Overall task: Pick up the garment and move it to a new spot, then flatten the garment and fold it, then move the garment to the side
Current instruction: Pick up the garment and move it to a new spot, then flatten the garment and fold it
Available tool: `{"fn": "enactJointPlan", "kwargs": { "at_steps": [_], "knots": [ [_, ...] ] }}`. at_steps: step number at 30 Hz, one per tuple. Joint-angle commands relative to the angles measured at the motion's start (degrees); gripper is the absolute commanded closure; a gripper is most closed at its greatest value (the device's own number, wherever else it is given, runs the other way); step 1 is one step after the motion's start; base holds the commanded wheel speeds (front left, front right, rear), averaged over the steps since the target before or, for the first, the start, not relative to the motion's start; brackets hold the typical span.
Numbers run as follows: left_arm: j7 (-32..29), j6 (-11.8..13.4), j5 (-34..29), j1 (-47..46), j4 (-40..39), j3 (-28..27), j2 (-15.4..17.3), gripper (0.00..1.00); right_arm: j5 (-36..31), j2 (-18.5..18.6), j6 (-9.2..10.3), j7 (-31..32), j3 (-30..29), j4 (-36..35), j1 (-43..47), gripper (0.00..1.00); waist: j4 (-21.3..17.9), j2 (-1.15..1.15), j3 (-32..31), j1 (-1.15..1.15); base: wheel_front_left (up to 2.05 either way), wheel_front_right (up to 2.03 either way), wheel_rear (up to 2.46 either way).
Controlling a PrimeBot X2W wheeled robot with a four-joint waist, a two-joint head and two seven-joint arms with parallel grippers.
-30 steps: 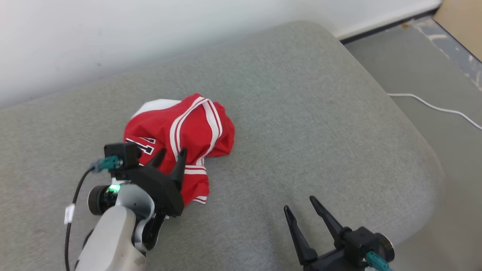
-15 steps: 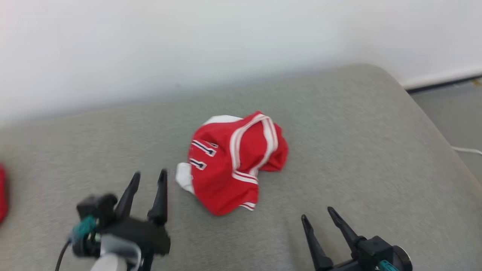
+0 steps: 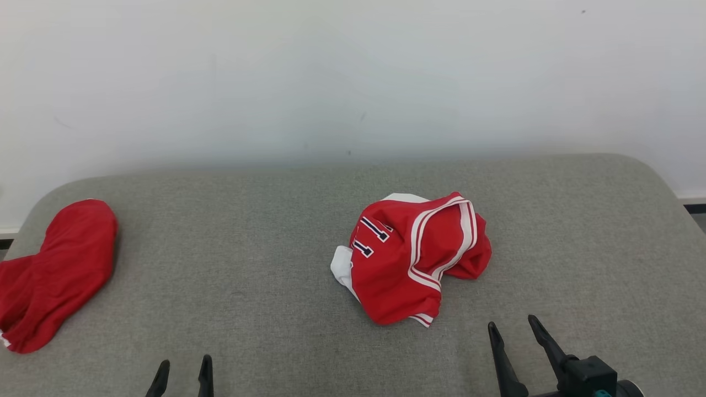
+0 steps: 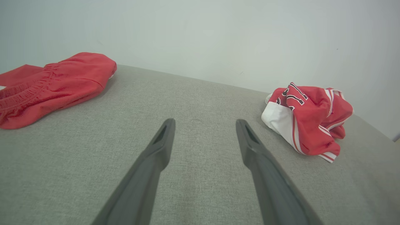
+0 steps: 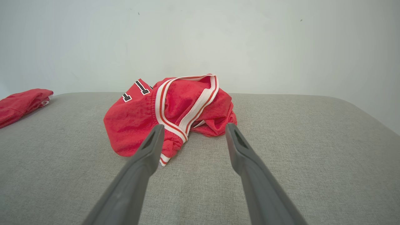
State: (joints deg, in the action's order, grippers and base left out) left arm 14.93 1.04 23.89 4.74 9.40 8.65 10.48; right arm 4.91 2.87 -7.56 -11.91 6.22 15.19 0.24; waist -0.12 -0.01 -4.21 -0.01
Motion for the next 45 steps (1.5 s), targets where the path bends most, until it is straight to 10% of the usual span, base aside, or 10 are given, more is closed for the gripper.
{"fn": "enactJointPlan", "kwargs": {
  "at_steps": [1, 29, 45],
  "knots": [
    [0.3, 0.4, -1.0, 1.9, -1.6, -0.6, 0.0, 0.0, -0.6, 0.0, 0.14, 0.0, -0.8, 0.3, 0.7, 0.0, 0.9, 0.01, -0.7, 0.01, 0.0, 0.0, 0.0],
    [0.3, -1.0, -5.6, 3.5, -4.8, -4.7, -2.2, 0.0, 5.6, 0.0, 0.14, 3.3, -0.6, 6.1, -4.2, 0.0, 0.5, 0.01, 0.6, 0.01, 0.0, 0.0, 0.0],
    [-0.6, -2.7, -7.7, -5.2, -3.9, 0.5, -3.3, 0.0, 11.6, 0.0, 0.14, 18.7, -2.5, 31.7, -28.5, 0.0, 8.1, 0.01, 7.1, 0.01, 0.0, 0.0, 0.0]
  ]
}}
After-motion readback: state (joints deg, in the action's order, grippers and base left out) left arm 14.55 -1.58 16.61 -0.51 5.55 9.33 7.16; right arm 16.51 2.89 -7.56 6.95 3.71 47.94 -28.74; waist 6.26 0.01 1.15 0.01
